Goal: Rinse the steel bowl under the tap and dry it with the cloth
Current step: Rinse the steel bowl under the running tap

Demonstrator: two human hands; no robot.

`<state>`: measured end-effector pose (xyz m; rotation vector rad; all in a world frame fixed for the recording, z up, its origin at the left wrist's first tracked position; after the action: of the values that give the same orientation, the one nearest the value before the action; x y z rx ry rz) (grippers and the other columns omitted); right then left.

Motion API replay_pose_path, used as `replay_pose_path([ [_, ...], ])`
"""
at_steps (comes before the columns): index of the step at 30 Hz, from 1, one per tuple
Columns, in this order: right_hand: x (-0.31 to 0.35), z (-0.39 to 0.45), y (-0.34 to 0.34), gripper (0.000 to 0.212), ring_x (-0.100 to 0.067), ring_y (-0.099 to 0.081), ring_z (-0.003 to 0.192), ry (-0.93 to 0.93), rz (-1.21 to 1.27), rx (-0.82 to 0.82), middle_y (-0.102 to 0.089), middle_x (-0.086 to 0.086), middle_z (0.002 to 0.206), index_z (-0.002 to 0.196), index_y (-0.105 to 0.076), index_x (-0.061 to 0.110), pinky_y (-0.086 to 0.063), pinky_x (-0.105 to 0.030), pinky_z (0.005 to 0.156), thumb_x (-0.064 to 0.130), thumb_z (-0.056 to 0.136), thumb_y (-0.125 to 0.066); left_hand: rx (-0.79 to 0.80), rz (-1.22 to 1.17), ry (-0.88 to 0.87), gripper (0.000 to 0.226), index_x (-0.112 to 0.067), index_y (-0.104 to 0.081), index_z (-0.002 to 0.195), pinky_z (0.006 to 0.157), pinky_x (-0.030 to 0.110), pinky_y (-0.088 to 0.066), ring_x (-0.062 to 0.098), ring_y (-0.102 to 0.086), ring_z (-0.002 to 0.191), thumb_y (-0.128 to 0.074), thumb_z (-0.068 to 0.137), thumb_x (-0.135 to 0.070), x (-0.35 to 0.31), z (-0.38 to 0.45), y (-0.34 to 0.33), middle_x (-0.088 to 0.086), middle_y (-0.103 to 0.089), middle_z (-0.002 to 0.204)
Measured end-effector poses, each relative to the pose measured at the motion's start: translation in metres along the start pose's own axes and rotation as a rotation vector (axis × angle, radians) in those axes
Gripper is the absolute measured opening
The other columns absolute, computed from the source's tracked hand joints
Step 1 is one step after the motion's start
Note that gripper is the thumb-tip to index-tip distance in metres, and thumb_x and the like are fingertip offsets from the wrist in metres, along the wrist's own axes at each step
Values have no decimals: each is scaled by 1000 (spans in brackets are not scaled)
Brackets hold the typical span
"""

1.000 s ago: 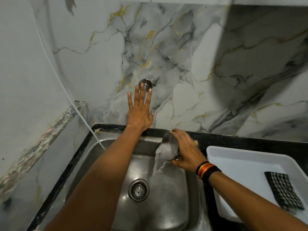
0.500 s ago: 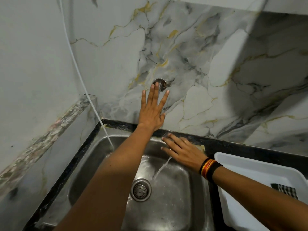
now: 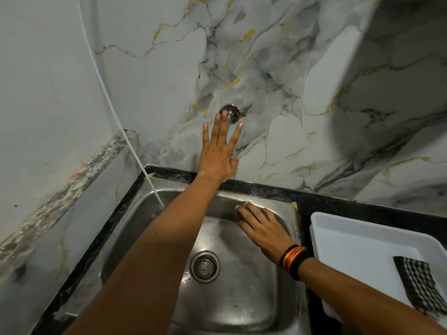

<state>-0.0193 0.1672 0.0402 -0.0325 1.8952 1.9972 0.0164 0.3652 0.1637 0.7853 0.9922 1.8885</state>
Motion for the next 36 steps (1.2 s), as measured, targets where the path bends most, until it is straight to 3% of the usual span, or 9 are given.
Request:
replay_pose_path([
  [6, -15, 0, 4, 81, -39, -27, 153, -213, 106, -21, -30, -14, 165, 133, -58, 15, -41, -55, 105, -16, 60, -74, 15, 15, 3, 99, -22, 17, 172, 126, 63, 16, 44, 13, 166, -51, 107, -55, -2, 0, 1, 28, 18, 177],
  [16, 6, -6, 4, 73, -38, -22, 155, -144, 88, -131, -29, -14, 167, 128, -61, 15, -40, -62, 107, -19, 63, -61, 36, 51, -7, 101, -22, 19, 171, 127, 64, 13, 45, 13, 166, -49, 106, -60, -4, -1, -2, 29, 17, 177],
  [20, 7, -9, 8, 71, -35, -24, 154, -188, 186, -127, -31, -11, 166, 127, -62, 18, -43, -62, 106, -13, 64, -74, 70, 40, -17, 103, -22, 21, 171, 126, 64, 15, 45, 15, 166, -50, 106, -60, -4, -3, -3, 29, 20, 176],
  [24, -34, -20, 20, 77, -26, -32, 149, -616, 661, -317, -34, 0, 162, 129, -60, 25, -38, -51, 114, 13, 60, -92, 174, 15, -24, 105, -20, 32, 165, 123, 65, 21, 43, 24, 164, -39, 106, -69, -2, -3, -1, 27, 31, 173],
  [26, -53, -30, 21, 84, -18, -39, 139, -768, 1075, -439, -40, 7, 155, 128, -59, 23, -37, -34, 113, 17, 56, -100, 162, -131, -43, 102, -18, 29, 166, 123, 66, 23, 41, 28, 163, -34, 107, -73, -2, -8, 7, 24, 34, 173],
  [29, -65, -49, 34, 90, -11, -51, 125, -795, 1347, -517, -47, 24, 137, 131, -56, 22, -42, -21, 104, 14, 55, -104, 133, -577, -127, 98, -24, 19, 171, 126, 63, 26, 30, 35, 162, -32, 105, -75, -15, -34, 24, 10, 37, 175],
  [32, -66, -60, 50, 92, -9, -54, 123, -780, 1483, -527, -51, 15, 139, 135, -52, 26, -48, -23, 102, 8, 59, -102, 448, -1118, -22, 104, -50, 16, 168, 134, 65, 0, 20, 11, 169, -36, 90, -95, -35, -84, 23, -8, 13, 182],
  [34, -62, -64, 60, 96, -3, -55, 119, -756, 1559, -521, -53, 9, 137, 135, -49, 29, -52, -11, 90, 8, 58, -102, 601, -1263, 54, 119, -55, 14, 167, 135, 61, -12, 24, -10, 168, -39, 73, -107, -47, -118, 29, -9, -5, 182],
  [36, -52, -64, 71, 107, 4, -53, 116, -710, 1610, -476, -50, 16, 134, 142, -42, 32, -50, -2, 81, 21, 54, -102, 635, -1331, 96, 137, -52, 14, 168, 134, 58, -16, 25, -12, 167, -43, 60, -112, -54, -141, 37, -9, -6, 182],
])
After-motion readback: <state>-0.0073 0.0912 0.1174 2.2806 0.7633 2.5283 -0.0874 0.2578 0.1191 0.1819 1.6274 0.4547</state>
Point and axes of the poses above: each hand's wrist, its own z-axis towards the middle knuckle, its own y-axis out of the back of the hand, x = y × z, the point moved 7 cm from there along z, towards the middle knuckle
